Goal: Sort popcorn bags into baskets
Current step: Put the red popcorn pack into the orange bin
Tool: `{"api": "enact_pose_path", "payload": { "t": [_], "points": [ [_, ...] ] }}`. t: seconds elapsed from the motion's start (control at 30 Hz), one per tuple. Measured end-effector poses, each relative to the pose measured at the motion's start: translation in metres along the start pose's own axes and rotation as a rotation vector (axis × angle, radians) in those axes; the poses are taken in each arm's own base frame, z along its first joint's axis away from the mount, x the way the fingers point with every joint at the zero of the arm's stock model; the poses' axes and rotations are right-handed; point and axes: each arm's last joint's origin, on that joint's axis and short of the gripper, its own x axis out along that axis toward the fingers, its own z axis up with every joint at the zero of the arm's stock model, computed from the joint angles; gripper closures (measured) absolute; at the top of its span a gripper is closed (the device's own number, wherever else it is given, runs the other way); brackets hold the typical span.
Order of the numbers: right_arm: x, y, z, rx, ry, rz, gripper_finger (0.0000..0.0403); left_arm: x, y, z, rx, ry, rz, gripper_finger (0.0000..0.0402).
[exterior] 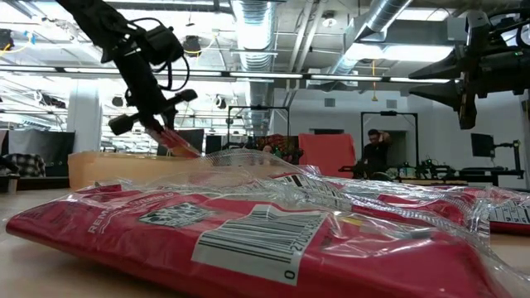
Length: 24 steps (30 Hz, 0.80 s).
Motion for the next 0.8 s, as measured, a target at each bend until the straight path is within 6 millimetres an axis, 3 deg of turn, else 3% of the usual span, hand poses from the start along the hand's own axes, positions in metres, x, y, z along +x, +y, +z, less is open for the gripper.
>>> {"api": "enact_pose_path", "payload": {
  "t": [0.4, 0.8],
  "points": [
    [0.0, 0.0, 0.0, 0.0, 0.001, 0.0, 0.0256, 0.014, 0.006, 0.007, -0.077, -0.044, 0.062, 0.0368],
    [0.0, 0.0, 0.0, 0.0, 0.001, 0.0, 0.0247, 0.014, -0.004, 0.009, 0.057, -0.008, -0.05, 0.0216]
  ]
}}
